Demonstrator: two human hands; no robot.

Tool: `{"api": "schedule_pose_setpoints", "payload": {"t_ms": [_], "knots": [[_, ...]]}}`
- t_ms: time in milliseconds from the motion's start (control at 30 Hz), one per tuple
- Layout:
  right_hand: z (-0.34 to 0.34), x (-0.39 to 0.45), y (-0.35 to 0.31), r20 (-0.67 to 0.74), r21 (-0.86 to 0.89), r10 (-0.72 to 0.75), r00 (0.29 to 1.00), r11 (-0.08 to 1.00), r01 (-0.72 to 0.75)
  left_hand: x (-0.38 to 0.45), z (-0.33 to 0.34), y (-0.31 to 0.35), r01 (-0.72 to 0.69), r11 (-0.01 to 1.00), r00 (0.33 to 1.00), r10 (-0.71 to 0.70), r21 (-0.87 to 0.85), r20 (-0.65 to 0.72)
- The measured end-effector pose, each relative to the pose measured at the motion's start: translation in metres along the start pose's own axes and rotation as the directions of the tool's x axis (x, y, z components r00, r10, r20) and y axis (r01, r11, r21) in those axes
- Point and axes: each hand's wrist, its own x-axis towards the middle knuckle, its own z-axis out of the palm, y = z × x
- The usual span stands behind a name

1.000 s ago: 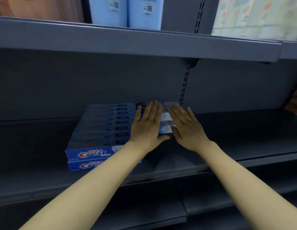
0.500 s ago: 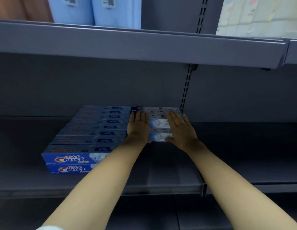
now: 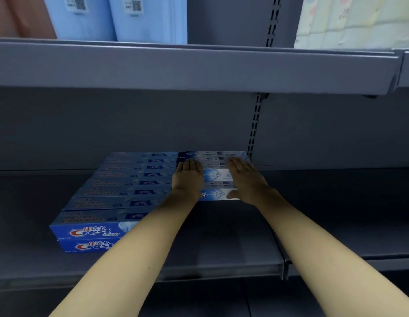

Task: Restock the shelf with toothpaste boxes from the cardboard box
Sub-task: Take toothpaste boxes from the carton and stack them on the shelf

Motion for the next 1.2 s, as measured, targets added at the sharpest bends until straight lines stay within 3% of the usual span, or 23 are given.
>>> {"api": "schedule_pose_setpoints", "payload": {"t_ms": [200,567,800,1200], "knots": [[-0.001,0.001,-0.001,0.016,0.03,0.005,1.0,1.0,-0.005,0.003,0.005,0.0,-0.008,1.0,1.0,0.008,0.0,-0.009],[-0.006,-0.003,-0.017,0.021,-0.07,0.123,0.992,0.99,-0.121,0.002,-0.013,0.002,0.009,0.999,0.997,-0.013,0.041,0.08],[-0.008,-0.028,-0.026,-0.09,-0.008,0.114,0.989,0.993,-0.115,-0.034,-0.02,0.018,0.066,0.989,0.996,-0.073,-0.135,-0.044],[-0.01,-0.092,-0.068,-0.146,0.073,0.112,0.983,0.992,-0.102,-0.124,-0.008,0.017,0.123,0.977,0.968,-0.156,-0.171,-0.195]]}}
